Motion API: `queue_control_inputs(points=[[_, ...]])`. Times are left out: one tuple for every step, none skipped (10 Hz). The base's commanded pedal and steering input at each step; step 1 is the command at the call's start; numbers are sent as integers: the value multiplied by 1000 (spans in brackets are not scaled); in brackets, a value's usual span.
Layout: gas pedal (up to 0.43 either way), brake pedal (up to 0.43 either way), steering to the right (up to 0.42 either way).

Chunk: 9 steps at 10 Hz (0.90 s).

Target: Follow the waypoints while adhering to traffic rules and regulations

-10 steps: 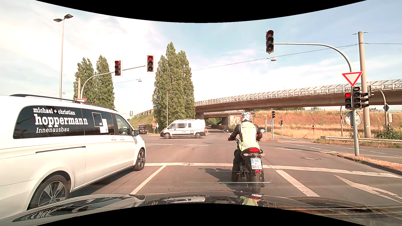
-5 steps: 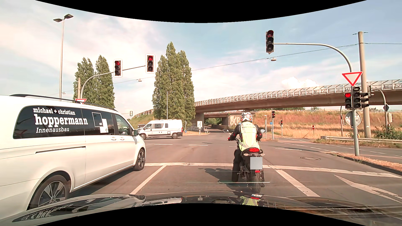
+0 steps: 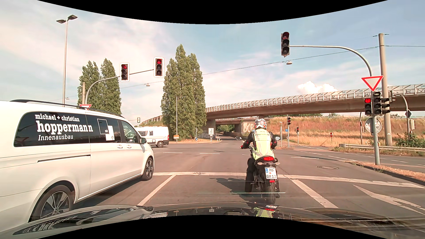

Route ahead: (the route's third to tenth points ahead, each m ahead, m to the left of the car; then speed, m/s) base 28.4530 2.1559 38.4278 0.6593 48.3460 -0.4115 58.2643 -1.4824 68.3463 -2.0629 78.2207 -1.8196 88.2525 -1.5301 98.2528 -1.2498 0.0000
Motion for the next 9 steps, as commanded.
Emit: queue_control_inputs(points=[[0,0,120],[0,0,119],[0,0,120],[0,0,120],[0,0,120],[0,0,119],[0,0,119],[0,0,119],[0,0,120]])
